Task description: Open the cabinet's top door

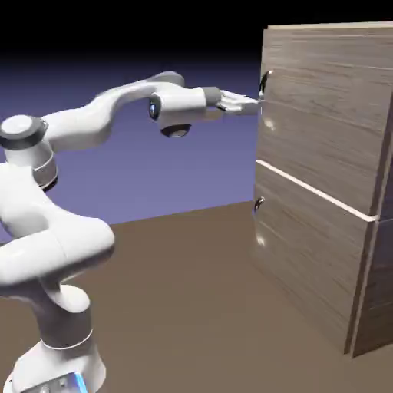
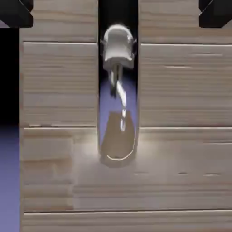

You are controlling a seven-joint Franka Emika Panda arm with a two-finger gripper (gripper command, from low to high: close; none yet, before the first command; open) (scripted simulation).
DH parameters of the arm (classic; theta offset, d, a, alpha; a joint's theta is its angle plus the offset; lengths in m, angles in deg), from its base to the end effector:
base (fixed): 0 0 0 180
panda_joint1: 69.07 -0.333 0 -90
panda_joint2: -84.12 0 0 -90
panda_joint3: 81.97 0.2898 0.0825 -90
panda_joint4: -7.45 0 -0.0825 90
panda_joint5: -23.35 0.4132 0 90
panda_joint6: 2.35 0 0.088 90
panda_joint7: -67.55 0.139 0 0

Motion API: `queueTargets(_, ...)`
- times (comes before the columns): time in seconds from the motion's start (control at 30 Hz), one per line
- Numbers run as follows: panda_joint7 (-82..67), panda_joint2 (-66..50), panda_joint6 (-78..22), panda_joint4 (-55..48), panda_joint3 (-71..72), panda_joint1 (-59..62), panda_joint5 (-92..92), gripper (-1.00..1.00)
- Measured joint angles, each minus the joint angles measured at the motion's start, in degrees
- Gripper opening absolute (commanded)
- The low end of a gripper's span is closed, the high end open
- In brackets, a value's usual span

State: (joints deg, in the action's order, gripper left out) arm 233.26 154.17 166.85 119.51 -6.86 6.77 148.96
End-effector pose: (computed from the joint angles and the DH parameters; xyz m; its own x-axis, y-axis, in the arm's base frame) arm 0.5630 0.1861 0.5699 0.0296 0.7065 -0.7071 0.0295 0.7065 0.7071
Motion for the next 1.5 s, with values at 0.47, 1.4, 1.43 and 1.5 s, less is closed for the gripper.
queueTargets(0.47, -15.28, 5.23, -22.26, 24.93, -15.22, -19.98, 9.01, -1.0)
queueTargets(1.4, -30.91, 4.73, -72.53, 52.89, -71.38, -38.91, -31.98, -1.0)
queueTargets(1.43, -31.54, 3.74, -74.21, 52.55, -73.46, -38.83, -33.95, -1.0)
queueTargets(1.5, -32.89, 1.42, -77.61, 51.56, -77.61, -38.78, -37.91, -1.0)
